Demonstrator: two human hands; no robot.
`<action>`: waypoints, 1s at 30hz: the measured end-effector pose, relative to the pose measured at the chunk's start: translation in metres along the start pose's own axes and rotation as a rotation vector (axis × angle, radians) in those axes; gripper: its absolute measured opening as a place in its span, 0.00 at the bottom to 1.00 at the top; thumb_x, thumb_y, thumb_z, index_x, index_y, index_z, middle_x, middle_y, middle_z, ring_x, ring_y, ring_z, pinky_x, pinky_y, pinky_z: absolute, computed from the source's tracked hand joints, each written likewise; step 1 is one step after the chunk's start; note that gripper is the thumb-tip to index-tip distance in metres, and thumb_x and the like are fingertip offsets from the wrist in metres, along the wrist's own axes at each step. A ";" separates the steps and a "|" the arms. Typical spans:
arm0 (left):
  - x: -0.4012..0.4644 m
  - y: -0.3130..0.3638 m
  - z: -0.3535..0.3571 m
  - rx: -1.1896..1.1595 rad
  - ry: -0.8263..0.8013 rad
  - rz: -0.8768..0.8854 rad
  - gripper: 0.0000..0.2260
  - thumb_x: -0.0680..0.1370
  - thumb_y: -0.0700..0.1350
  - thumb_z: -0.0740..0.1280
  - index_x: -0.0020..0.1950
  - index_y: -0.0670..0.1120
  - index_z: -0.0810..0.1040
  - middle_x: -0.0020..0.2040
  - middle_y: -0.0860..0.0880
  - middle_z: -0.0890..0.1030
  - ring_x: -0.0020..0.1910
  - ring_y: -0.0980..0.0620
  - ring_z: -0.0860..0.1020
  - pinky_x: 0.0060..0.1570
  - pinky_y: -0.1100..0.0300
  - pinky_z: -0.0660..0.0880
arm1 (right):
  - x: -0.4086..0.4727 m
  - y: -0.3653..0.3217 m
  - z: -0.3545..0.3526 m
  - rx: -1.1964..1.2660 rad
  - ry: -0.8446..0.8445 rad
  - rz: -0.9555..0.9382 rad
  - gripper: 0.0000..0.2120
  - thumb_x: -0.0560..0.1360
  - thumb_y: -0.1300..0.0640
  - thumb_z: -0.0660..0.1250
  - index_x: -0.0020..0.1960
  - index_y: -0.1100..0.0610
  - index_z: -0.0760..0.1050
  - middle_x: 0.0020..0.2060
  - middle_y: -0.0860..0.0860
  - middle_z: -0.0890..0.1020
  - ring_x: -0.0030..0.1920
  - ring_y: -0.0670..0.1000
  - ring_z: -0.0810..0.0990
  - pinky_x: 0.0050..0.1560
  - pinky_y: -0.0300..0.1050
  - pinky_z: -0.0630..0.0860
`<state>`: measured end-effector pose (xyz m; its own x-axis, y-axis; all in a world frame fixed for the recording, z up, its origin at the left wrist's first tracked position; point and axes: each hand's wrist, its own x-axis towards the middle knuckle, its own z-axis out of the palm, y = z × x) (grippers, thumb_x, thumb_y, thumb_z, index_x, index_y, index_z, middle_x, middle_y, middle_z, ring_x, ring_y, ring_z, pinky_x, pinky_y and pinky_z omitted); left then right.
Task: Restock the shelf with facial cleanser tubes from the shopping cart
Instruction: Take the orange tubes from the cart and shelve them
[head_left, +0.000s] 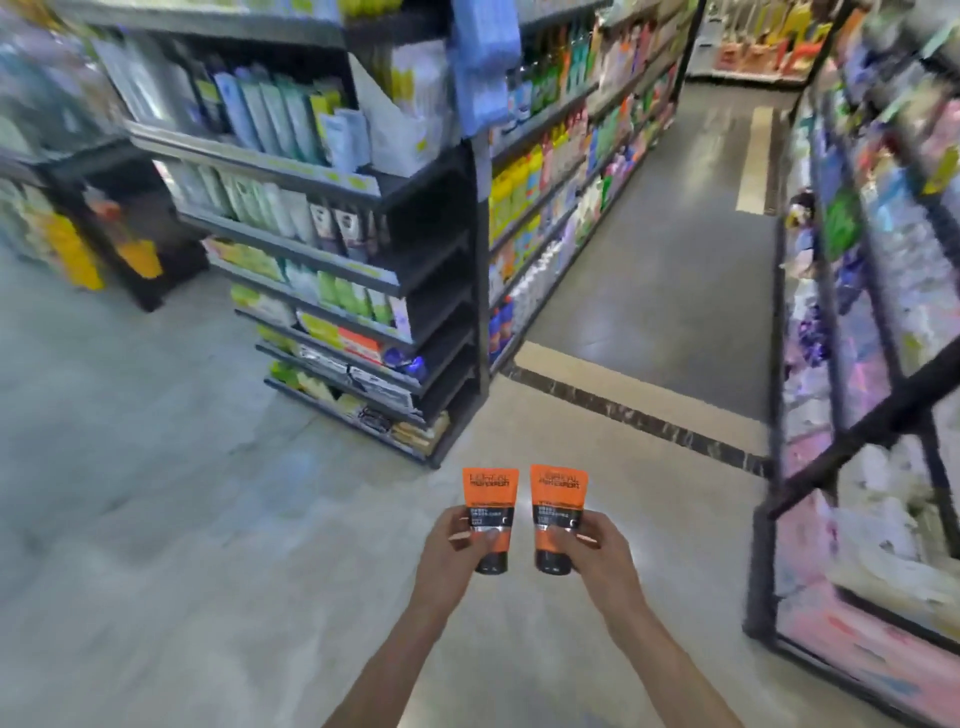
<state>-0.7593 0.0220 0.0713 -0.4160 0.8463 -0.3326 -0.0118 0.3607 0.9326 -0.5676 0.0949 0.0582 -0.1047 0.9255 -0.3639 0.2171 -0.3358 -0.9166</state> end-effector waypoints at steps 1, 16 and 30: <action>0.007 0.003 -0.015 -0.009 0.035 0.003 0.16 0.76 0.45 0.76 0.61 0.51 0.78 0.55 0.53 0.84 0.48 0.60 0.83 0.41 0.71 0.76 | 0.008 -0.009 0.016 -0.011 -0.030 -0.011 0.14 0.73 0.53 0.78 0.56 0.50 0.80 0.51 0.46 0.85 0.53 0.49 0.84 0.58 0.56 0.81; 0.175 0.097 -0.156 -0.058 0.312 0.117 0.21 0.72 0.54 0.79 0.62 0.53 0.79 0.55 0.55 0.84 0.53 0.56 0.83 0.55 0.58 0.80 | 0.170 -0.164 0.205 -0.067 -0.311 -0.251 0.15 0.71 0.56 0.79 0.56 0.52 0.80 0.48 0.47 0.86 0.50 0.47 0.84 0.51 0.47 0.81; 0.357 0.224 -0.230 -0.100 0.249 0.300 0.17 0.76 0.52 0.75 0.64 0.56 0.78 0.56 0.58 0.85 0.53 0.59 0.83 0.53 0.61 0.80 | 0.302 -0.329 0.300 0.060 -0.271 -0.451 0.13 0.74 0.49 0.77 0.56 0.44 0.77 0.48 0.44 0.85 0.50 0.49 0.85 0.52 0.49 0.83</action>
<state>-1.1199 0.3148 0.1941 -0.6218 0.7831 -0.0103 0.0608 0.0614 0.9963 -0.9621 0.4325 0.2002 -0.4233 0.9048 0.0461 0.0376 0.0684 -0.9969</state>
